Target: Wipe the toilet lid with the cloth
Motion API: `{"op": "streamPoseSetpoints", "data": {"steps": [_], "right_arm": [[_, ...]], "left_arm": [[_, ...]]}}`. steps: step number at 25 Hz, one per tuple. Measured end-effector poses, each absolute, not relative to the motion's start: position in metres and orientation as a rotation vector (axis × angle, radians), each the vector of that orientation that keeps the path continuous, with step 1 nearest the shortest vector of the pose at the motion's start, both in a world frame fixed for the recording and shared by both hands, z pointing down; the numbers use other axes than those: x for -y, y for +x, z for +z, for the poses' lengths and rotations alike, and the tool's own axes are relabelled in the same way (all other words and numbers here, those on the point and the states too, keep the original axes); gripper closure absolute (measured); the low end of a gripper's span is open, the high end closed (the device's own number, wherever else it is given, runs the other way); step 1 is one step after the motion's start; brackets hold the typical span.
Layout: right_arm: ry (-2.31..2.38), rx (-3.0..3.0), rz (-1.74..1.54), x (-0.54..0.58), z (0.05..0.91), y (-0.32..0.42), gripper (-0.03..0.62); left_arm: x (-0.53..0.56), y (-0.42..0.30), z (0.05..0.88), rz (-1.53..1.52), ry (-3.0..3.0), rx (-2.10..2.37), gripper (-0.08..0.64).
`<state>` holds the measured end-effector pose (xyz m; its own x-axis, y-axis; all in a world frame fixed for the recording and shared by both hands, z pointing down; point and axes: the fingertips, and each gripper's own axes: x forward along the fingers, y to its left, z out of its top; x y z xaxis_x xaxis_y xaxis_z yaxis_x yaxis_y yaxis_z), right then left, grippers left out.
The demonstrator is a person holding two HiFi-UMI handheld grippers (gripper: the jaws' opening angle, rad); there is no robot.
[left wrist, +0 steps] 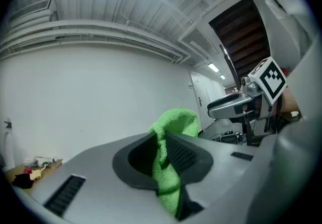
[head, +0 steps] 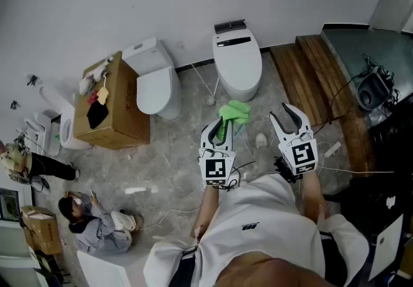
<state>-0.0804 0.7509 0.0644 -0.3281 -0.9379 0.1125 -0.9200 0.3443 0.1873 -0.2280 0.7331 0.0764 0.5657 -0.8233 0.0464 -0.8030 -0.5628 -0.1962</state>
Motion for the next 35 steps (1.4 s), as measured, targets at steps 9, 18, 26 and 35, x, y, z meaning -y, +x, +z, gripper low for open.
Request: {"op": "streamPoseSetpoints", "data": {"steps": [9,18,26,35], "right_arm": [[1.692,2.431,-0.111,-0.694,0.072,-0.073,0.41],[1.667,2.451,-0.048,-0.59,0.092,-0.039,0.41],[1.62,2.462,-0.021,-0.493,0.096,-0.004,0.41],[1.554,2.483,0.046,-0.413,0.109,0.026,0.41]], "left_arm": [[-0.678,-0.213,0.085,-0.211,-2.646,-1.382,0.492],[-0.58,-0.179,0.1,-0.246,-2.638,-1.41,0.492],[-0.489,-0.147,0.105,-0.269,-2.65,-1.465,0.492],[-0.412,-0.119,0.112,-0.265,-2.647,-1.538,0.492]]}}
